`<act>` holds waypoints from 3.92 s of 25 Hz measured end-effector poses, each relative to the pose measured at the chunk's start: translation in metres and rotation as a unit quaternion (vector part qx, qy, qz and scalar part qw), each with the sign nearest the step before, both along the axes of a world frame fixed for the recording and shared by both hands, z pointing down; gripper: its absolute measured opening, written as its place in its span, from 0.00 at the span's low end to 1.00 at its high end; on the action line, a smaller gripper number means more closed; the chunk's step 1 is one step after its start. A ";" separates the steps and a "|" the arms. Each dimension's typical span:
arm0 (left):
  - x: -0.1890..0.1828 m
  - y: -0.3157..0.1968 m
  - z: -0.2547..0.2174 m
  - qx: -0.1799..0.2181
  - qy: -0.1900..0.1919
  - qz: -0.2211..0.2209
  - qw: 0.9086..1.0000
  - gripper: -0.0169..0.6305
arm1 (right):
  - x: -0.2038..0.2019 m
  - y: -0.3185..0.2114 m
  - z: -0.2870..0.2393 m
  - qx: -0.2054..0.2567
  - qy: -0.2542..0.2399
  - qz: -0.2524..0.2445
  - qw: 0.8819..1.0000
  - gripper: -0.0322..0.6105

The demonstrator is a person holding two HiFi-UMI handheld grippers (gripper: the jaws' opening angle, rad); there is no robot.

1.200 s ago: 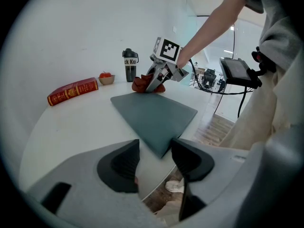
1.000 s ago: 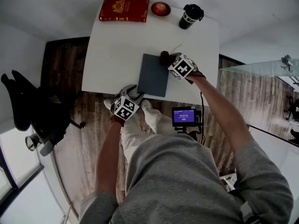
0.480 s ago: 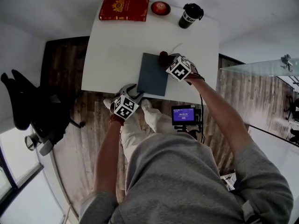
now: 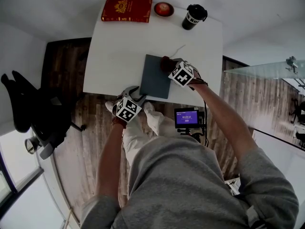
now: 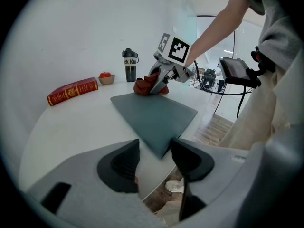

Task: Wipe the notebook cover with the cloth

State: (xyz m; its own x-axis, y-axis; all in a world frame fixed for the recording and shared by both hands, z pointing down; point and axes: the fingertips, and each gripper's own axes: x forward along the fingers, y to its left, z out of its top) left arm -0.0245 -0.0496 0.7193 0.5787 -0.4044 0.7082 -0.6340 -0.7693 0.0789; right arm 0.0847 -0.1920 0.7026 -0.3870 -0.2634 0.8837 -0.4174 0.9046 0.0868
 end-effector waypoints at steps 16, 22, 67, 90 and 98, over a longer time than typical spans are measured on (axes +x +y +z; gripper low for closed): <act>0.000 0.000 0.001 0.001 0.000 0.000 1.000 0.36 | -0.013 0.056 0.000 -0.040 -0.034 -0.055 0.997 0.27; -0.001 0.000 0.001 -0.001 0.000 0.001 1.000 0.35 | -0.019 0.093 0.000 -0.089 -0.088 -0.065 0.990 0.30; 0.025 -0.124 -0.298 0.290 0.183 -0.064 0.937 0.31 | -0.002 0.003 -0.245 0.111 -0.406 0.111 0.900 0.33; 0.067 -0.106 -0.403 0.430 0.153 -0.070 0.887 0.02 | 0.029 0.051 -0.372 0.259 -0.425 0.159 0.853 0.32; 0.075 -0.102 -0.399 0.423 0.163 -0.076 0.888 0.03 | 0.041 0.058 -0.360 0.261 -0.390 0.176 0.865 0.30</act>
